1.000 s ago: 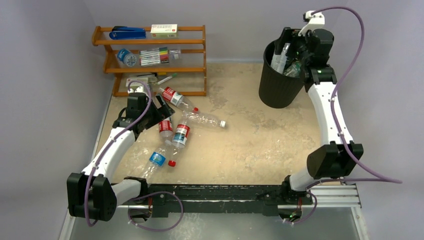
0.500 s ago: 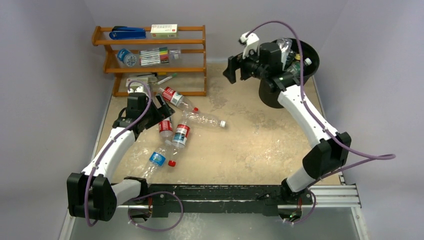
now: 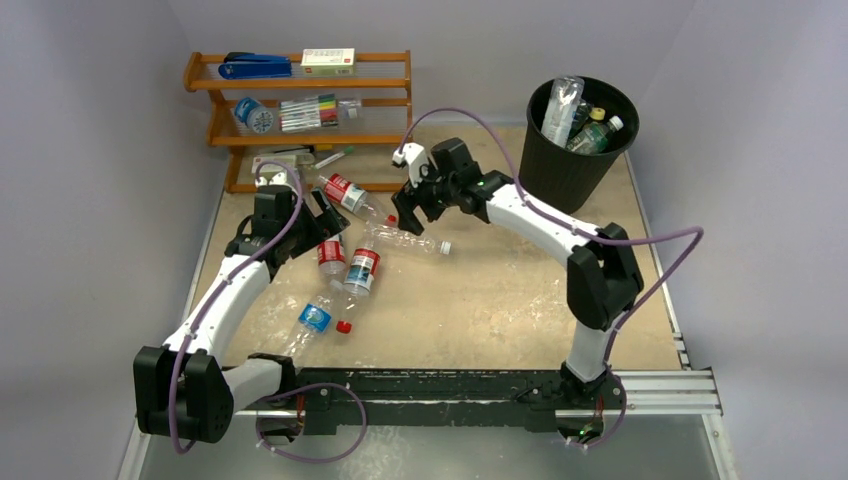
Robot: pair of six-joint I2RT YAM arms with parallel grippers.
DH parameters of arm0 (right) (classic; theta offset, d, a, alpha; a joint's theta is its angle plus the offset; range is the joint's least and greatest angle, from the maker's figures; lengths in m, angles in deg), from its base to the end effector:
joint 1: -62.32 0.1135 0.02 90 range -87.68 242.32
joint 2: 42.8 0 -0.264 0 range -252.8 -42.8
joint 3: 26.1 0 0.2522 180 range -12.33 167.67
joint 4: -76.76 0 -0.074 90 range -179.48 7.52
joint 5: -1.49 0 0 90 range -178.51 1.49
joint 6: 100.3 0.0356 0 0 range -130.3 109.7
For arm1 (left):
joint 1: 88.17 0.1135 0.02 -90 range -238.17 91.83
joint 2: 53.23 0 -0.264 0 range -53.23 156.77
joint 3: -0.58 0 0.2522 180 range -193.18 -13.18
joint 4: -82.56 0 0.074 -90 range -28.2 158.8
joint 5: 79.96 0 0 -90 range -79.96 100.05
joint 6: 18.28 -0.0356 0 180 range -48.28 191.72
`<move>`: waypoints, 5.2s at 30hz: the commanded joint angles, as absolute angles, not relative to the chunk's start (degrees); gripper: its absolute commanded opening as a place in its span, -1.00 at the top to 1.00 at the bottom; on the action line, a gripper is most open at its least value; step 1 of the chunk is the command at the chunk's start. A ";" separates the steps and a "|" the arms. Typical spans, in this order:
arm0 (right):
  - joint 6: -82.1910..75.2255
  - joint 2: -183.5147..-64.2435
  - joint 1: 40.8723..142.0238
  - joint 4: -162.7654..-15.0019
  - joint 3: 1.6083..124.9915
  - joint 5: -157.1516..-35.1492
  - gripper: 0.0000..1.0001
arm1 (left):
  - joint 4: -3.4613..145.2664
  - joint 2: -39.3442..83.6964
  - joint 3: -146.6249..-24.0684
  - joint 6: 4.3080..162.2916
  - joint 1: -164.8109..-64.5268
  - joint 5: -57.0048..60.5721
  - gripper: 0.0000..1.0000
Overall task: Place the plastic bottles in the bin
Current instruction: Pick up the plastic bottle at the center of the board, then place the plastic bottle in the trash bin, then pick up the plastic bottle at the center of the board.
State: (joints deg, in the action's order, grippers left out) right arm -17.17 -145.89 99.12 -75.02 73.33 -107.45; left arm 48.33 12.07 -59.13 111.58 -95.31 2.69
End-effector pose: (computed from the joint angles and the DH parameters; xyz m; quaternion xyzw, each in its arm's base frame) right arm 0.3317 0.2626 0.2977 -0.3949 0.7706 0.2627 0.4257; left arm 0.2422 -0.0349 0.2588 -0.2285 0.8748 -0.2220 0.3649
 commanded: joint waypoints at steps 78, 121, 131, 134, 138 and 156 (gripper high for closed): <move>-1.06 -136.59 62.02 -74.44 97.55 -90.73 -0.09 | 51.20 9.75 -57.64 112.15 -94.93 1.17 -0.90; 2.42 -133.25 59.82 -76.75 90.58 -96.21 -0.74 | 51.22 12.56 -59.89 112.06 -94.93 1.85 -0.91; -0.84 -131.03 75.32 -77.40 83.17 -97.74 -0.74 | 50.74 13.21 -60.00 112.05 -94.94 2.80 -0.91; -2.76 -131.86 81.55 -79.48 80.17 -98.73 -0.71 | 50.44 13.19 -60.02 112.13 -94.94 3.30 -0.91; -6.56 -134.22 89.73 -82.26 76.26 -98.10 -0.68 | 50.18 13.13 -59.89 112.24 -94.94 3.76 -0.90; -13.81 -149.18 103.74 -102.75 70.39 -95.11 -0.62 | 49.07 11.72 -57.99 112.87 -94.94 6.33 -0.90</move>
